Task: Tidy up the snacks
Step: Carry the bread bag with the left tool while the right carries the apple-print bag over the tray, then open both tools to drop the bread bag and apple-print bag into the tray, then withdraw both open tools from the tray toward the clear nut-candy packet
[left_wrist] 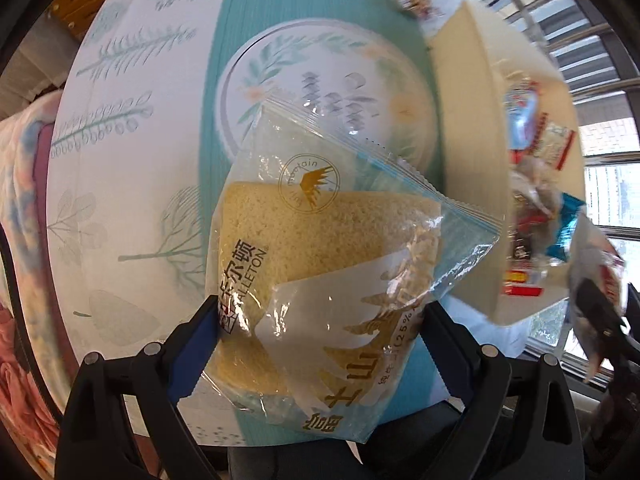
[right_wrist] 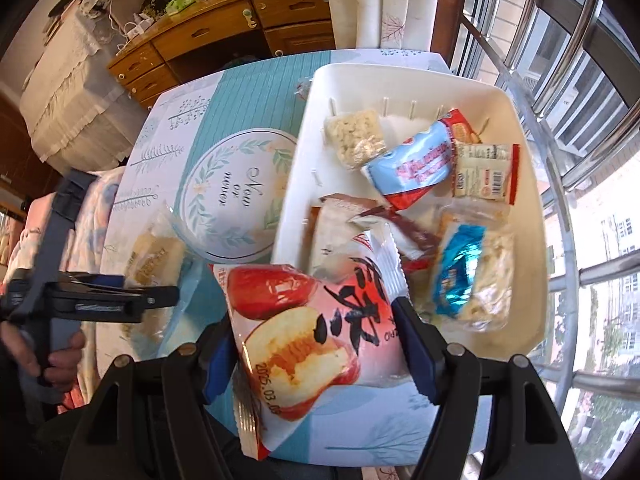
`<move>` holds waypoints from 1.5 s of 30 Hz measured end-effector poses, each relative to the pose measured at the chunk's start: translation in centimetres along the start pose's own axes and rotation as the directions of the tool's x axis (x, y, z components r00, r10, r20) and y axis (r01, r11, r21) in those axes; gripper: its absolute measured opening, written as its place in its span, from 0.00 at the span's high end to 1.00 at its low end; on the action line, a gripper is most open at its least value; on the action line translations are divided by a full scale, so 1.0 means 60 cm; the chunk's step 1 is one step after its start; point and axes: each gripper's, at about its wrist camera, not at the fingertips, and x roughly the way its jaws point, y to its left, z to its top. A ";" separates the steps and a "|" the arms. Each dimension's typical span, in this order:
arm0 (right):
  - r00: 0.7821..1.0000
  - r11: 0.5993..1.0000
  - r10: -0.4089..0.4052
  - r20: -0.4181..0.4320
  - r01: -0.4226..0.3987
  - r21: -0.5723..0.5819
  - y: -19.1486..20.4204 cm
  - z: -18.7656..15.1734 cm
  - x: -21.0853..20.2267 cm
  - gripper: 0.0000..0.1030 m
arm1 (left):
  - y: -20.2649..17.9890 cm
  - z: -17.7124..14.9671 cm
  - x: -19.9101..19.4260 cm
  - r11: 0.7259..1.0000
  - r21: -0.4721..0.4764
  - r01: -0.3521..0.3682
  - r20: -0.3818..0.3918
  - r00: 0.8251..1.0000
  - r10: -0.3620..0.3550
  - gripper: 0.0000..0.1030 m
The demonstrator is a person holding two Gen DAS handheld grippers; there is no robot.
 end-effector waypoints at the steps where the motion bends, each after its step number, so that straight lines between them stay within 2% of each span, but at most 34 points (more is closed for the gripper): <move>1: 1.000 1.000 -0.001 0.002 0.001 -0.004 -0.007 0.001 -0.001 0.30 | -0.015 -0.001 -0.010 1.000 0.006 0.012 0.021 1.000 -0.012 0.09; 5: 1.000 1.000 -0.009 0.017 0.009 -0.025 -0.040 0.009 -0.007 0.30 | -0.069 -0.001 -0.051 0.998 0.037 0.060 0.101 0.993 -0.063 0.09; 8: 0.999 0.999 -0.012 0.040 0.013 -0.038 -0.062 0.017 -0.011 0.30 | -0.107 0.015 -0.082 0.993 0.067 0.094 0.160 0.982 -0.104 0.09; 11: 0.998 0.998 -0.025 0.058 0.027 -0.047 -0.081 0.025 -0.012 0.30 | -0.146 0.018 -0.099 0.985 0.105 0.134 0.216 0.964 -0.154 0.09; 14: 0.996 0.998 -0.023 0.086 0.028 -0.048 -0.103 0.032 -0.013 0.30 | -0.184 0.048 -0.100 0.976 0.141 0.167 0.250 0.948 -0.198 0.09; 20: 0.983 1.000 0.011 0.181 -0.011 -0.005 -0.149 0.052 -0.033 0.30 | -0.245 0.066 -0.102 0.948 0.185 0.259 0.282 0.910 -0.303 0.08; 28: 0.961 0.997 0.061 0.271 -0.069 0.020 -0.189 0.072 -0.055 0.29 | -0.288 0.068 -0.091 0.922 0.180 0.344 0.302 0.872 -0.384 0.07; 30: 0.960 0.997 0.064 0.273 -0.073 0.021 -0.193 0.074 -0.058 0.28 | -0.294 0.071 -0.088 0.921 0.182 0.343 0.300 0.873 -0.384 0.06; 31: 0.961 0.997 0.059 0.271 -0.069 0.024 -0.194 0.074 -0.057 0.25 | -0.297 0.072 -0.087 0.922 0.179 0.343 0.296 0.875 -0.383 0.01; 34: 0.964 0.996 0.052 0.261 -0.069 0.058 -0.206 0.074 -0.054 0.22 | -0.293 0.073 -0.084 0.926 0.161 0.341 0.292 0.880 -0.374 0.01; 35: 0.963 0.993 0.067 0.261 -0.089 0.072 -0.211 0.074 -0.053 0.20 | -0.290 0.072 -0.085 0.923 0.163 0.349 0.294 0.876 -0.384 0.01; 37: 0.962 0.988 0.086 0.260 -0.116 0.099 -0.218 0.073 -0.053 0.06 | -0.290 0.071 -0.089 0.926 0.164 0.340 0.303 0.876 -0.376 0.01; 41: 0.960 0.988 0.086 0.266 -0.116 0.102 -0.213 0.071 -0.056 0.04 | -0.286 0.066 -0.097 0.929 0.170 0.329 0.313 0.876 -0.367 0.01; 45: 0.956 0.987 0.098 0.276 -0.130 0.099 -0.202 0.068 -0.059 0.04 | -0.278 0.056 -0.115 0.930 0.183 0.319 0.336 0.869 -0.364 0.01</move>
